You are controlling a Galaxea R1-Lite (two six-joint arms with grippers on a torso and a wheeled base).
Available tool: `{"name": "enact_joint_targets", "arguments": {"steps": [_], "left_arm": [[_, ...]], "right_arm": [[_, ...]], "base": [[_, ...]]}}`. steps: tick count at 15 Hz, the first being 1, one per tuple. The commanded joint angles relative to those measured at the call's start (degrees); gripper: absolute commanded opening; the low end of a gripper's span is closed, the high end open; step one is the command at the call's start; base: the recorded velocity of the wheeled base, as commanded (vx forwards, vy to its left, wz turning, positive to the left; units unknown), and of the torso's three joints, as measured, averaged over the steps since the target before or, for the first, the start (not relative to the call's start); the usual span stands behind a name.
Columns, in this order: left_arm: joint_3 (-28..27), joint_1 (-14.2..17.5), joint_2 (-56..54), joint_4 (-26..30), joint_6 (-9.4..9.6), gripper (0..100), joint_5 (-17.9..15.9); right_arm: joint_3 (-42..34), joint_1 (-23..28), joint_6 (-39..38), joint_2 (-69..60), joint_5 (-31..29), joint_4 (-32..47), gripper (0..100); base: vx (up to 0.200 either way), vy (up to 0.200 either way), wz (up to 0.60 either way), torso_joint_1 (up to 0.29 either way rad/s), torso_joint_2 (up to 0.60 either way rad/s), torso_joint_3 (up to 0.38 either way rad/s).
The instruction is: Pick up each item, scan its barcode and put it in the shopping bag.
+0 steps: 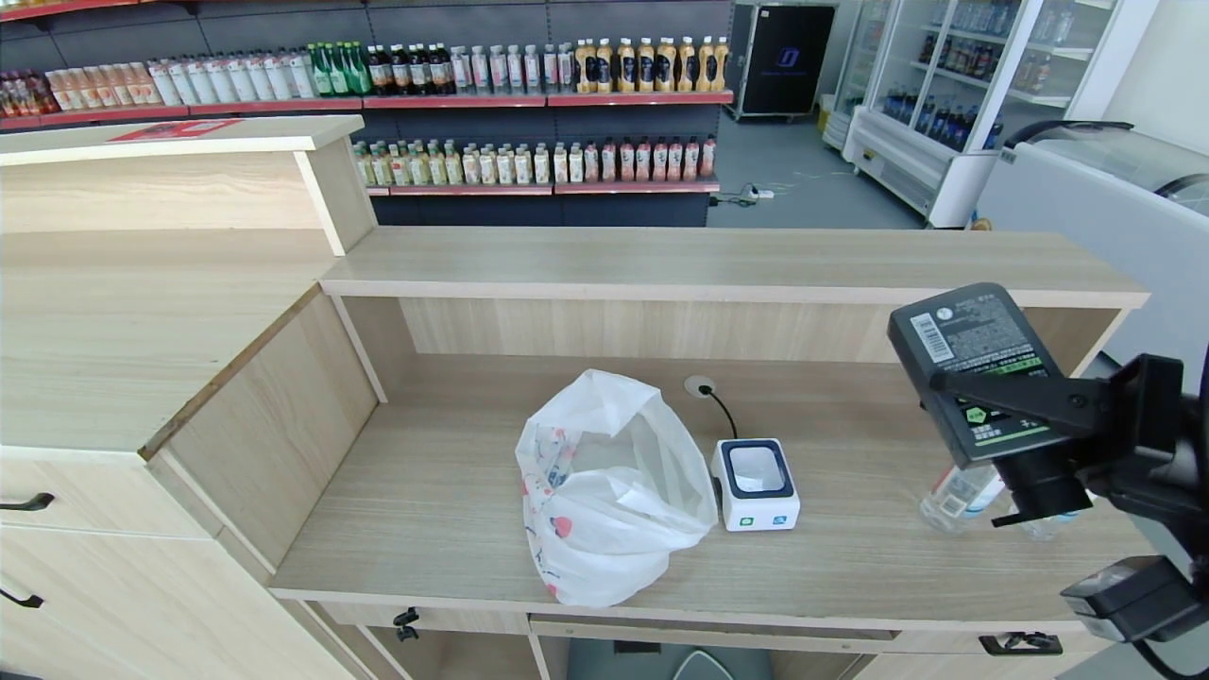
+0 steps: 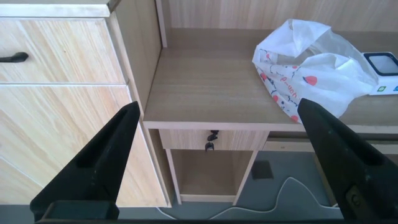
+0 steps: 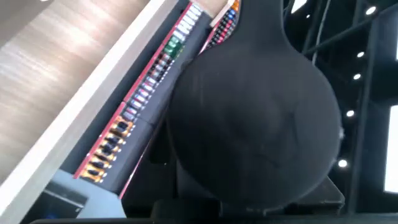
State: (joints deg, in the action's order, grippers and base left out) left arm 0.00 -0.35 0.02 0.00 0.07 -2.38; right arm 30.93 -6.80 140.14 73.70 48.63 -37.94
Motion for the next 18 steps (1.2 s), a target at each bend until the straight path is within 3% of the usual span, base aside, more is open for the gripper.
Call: {"name": "enact_joint_targets", "arguments": {"steps": [1,4,7,10,15,18], "left_arm": [[0.0,0.0,0.1,0.0,0.01,100,0.0],[0.0,0.0,0.1,0.0,0.01,100,0.0],[0.0,0.0,0.1,0.0,0.01,100,0.0],[0.0,0.0,0.1,0.0,0.01,100,0.0],[0.0,0.0,0.1,0.0,0.01,100,0.0],[0.0,0.0,0.1,0.0,0.01,100,0.0]], "right_arm": [[0.1,-4.6,0.7,-1.8,-1.8,-0.1,0],[0.4,-17.7,3.0,-3.6,-10.6,-1.0,0],[-0.5,-25.2,6.7,-1.2,-13.7,-3.8,0],[-1.5,-29.7,9.4,-0.1,-14.2,-3.8,0],[-1.7,-32.2,11.8,-0.8,-14.2,-3.7,0],[-1.5,-37.1,12.3,-1.4,-14.3,-3.7,0]], "base": [[0.0,0.0,0.0,0.0,0.0,0.0],[0.0,0.0,0.0,0.0,0.0,0.0],[0.0,0.0,0.0,0.0,0.0,0.0],[0.0,0.0,0.0,0.0,0.0,0.0],[0.0,0.0,0.0,0.0,0.0,0.0],[0.0,0.0,0.0,0.0,0.0,0.0]]}}
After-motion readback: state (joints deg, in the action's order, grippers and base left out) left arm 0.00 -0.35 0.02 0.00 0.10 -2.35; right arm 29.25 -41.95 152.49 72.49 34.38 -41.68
